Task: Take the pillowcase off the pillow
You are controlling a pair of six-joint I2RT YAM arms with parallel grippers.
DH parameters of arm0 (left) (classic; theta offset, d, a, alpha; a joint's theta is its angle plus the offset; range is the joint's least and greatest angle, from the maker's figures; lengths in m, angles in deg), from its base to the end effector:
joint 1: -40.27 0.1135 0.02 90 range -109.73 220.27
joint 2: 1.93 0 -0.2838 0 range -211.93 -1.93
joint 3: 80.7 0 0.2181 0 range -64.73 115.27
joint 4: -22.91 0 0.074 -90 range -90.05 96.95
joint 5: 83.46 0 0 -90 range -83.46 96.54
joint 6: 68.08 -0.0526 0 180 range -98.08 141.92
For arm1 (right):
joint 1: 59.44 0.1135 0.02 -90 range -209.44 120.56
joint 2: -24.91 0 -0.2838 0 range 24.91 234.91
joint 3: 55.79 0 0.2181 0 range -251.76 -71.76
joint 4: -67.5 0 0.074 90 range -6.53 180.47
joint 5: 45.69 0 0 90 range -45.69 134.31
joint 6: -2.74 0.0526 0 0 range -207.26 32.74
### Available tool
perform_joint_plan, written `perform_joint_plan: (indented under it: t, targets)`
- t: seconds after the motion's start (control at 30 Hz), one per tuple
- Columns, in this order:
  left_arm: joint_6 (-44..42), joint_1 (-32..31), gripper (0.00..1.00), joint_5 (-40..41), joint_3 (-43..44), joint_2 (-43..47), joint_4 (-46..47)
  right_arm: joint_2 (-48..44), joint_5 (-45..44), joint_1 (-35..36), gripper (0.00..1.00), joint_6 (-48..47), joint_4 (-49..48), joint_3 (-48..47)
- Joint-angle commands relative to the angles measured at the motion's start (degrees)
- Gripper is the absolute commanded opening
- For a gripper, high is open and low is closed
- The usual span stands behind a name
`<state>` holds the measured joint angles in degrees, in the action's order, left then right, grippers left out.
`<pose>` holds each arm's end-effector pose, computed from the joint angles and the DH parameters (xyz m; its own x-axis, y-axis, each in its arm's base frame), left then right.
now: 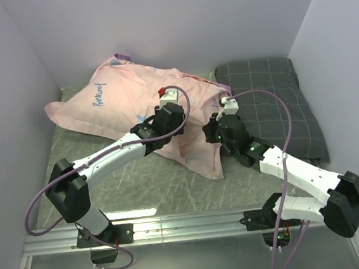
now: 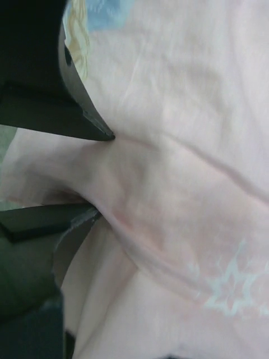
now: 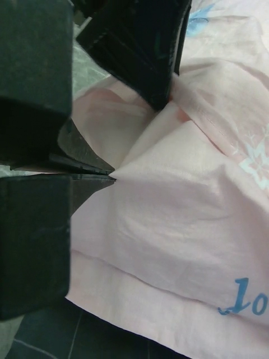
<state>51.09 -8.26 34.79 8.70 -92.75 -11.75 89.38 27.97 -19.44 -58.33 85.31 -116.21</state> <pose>0.2434 -0.2378 0.3210 -0.5388 -0.0387 -0.8416 0.1651 0.9747 -0.1505 0.1863 0.1370 0.3078 -0.4513 0.2273 -0.8630 -0.2268 0.9060 0.3573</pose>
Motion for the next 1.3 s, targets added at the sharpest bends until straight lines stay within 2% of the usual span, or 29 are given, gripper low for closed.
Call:
perform_joint_plan:
  t: [0.0, 0.1, 0.17, 0.27, 0.4, 0.5, 0.6, 0.7, 0.8, 0.93, 1.0, 1.13, 1.2, 1.27]
  targets:
    - [-1.0, 0.3, 0.51, 9.9, 2.5, 2.0, -2.4, -4.2, -4.3, 0.5, 0.01, 0.2, 1.3, 1.0]
    - [-0.4, 2.2, 0.42, 11.1, 1.9, 3.6, -2.9, -5.9, -5.6, 0.5, 0.0, 0.3, 3.1, 1.8]
    - [0.3, 4.4, 0.32, 10.4, 1.2, 4.7, -2.9, -7.4, -6.5, 0.4, 0.0, 0.7, 4.9, 2.3]
    - [2.1, 10.7, 0.24, 7.9, -1.9, 7.9, -1.6, -10.0, -7.4, 0.5, 0.0, 1.7, 7.2, 4.8]
    - [6.4, 22.1, 0.19, 2.3, -10.9, 14.7, 3.0, -12.2, -8.6, 0.3, 0.0, 2.5, 8.9, 8.0]
    - [8.4, 24.2, 0.14, -2.7, -16.3, 16.8, 6.6, -12.2, -7.6, 0.4, 0.0, 2.6, 8.8, 9.3]
    - [9.9, 23.1, 0.1, -9.8, -21.3, 17.0, 12.2, -11.3, -5.7, 0.6, 0.01, 2.1, 8.5, 8.2]
    - [11.4, 20.4, 0.09, -10.4, -23.8, 16.3, 14.8, -10.8, -6.7, 2.0, 0.1, 0.8, 10.4, 4.2]
    - [11.9, 18.7, 0.08, -10.6, -24.6, 15.2, 15.7, -10.1, -10.4, 6.1, 0.3, -0.9, 13.6, -1.6]
    - [12.5, 17.8, 0.09, -10.6, -25.5, 14.5, 16.7, -3.2, -18.5, 13.8, 0.64, -3.6, 18.1, -12.4]
    - [12.8, 17.5, 0.09, -10.8, -25.5, 14.3, 16.9, 0.6, -20.6, 15.7, 0.74, -4.3, 20.6, -15.8]
    - [12.8, 17.3, 0.1, -10.3, -25.4, 14.1, 16.3, 13.5, -24.1, 16.2, 0.8, -5.5, 24.6, -24.3]
    - [12.6, 17.5, 0.12, -9.5, -24.7, 14.2, 15.7, 17.2, -26.2, 15.8, 0.8, -5.9, 25.7, -25.5]
    - [12.3, 18.5, 0.12, -8.7, -24.0, 14.1, 14.9, 20.9, -27.0, 15.0, 0.72, -5.8, 26.9, -26.3]
